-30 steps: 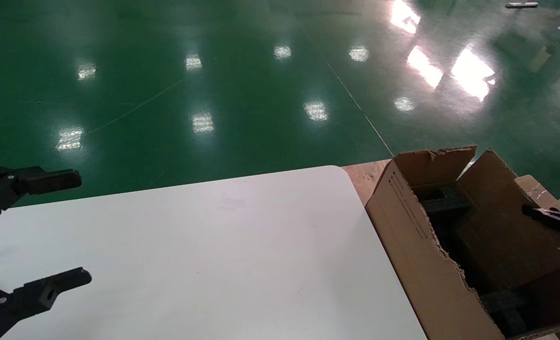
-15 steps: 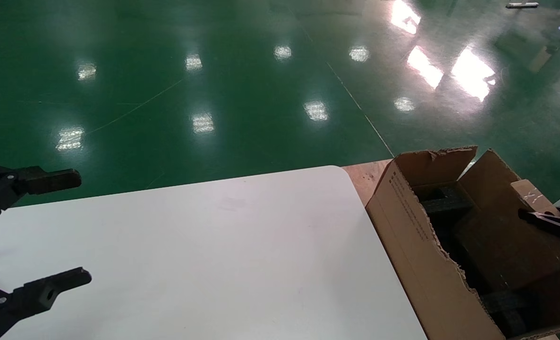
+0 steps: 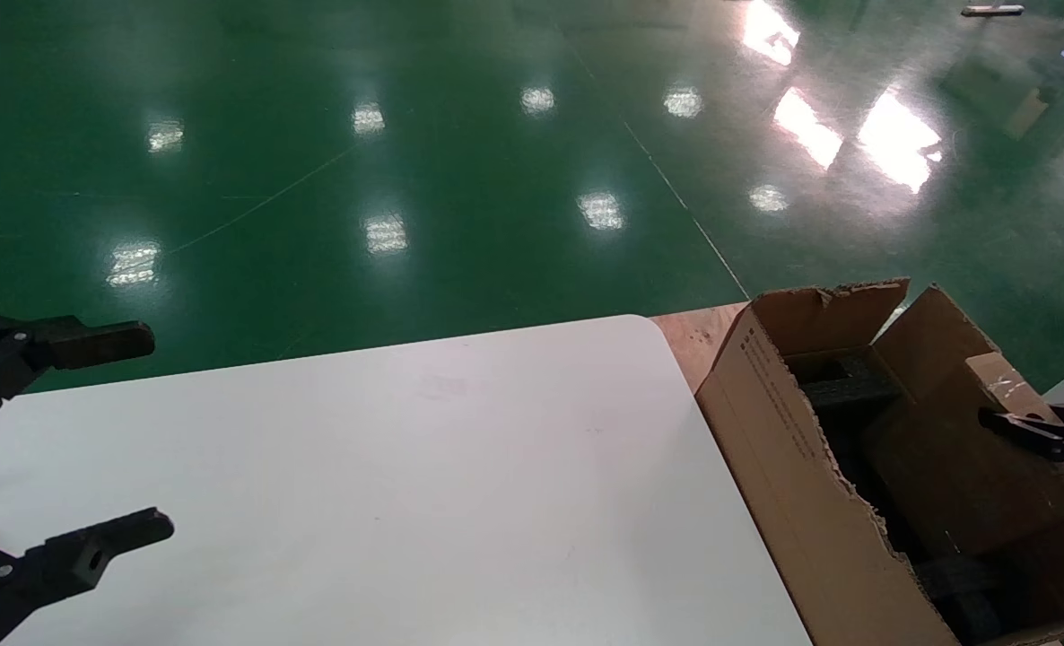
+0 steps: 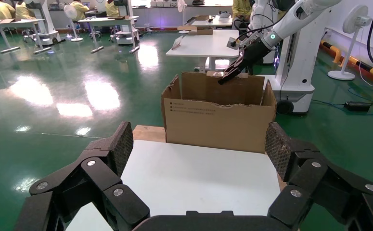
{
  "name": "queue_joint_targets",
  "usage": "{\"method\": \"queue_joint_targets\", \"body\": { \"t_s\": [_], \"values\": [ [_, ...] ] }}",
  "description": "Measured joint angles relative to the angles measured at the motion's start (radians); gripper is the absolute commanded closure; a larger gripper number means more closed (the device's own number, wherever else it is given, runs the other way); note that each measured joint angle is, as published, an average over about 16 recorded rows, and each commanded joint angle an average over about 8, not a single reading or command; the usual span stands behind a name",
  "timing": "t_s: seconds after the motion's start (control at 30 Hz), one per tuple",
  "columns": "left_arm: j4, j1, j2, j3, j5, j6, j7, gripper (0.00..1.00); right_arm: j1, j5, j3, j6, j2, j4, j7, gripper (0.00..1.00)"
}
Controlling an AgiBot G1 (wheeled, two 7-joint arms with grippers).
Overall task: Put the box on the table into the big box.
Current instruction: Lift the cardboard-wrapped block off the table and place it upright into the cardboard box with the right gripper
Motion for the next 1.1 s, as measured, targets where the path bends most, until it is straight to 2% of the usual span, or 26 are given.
{"method": "queue_joint_targets", "body": {
  "t_s": [0.4,0.8,1.1],
  "values": [
    [0.0,0.0,0.0,0.0,0.0,0.0,0.0,0.0,-0.037,0.012,0.022,0.049,-0.017,0.006,-0.001,1.0],
    [0.0,0.0,0.0,0.0,0.0,0.0,0.0,0.0,-0.077,0.041,0.054,0.129,-0.023,0.097,0.032,1.0],
    [0.0,0.0,0.0,0.0,0.0,0.0,0.0,0.0,-0.096,0.057,0.073,0.161,-0.024,0.161,0.058,1.0]
  ]
}}
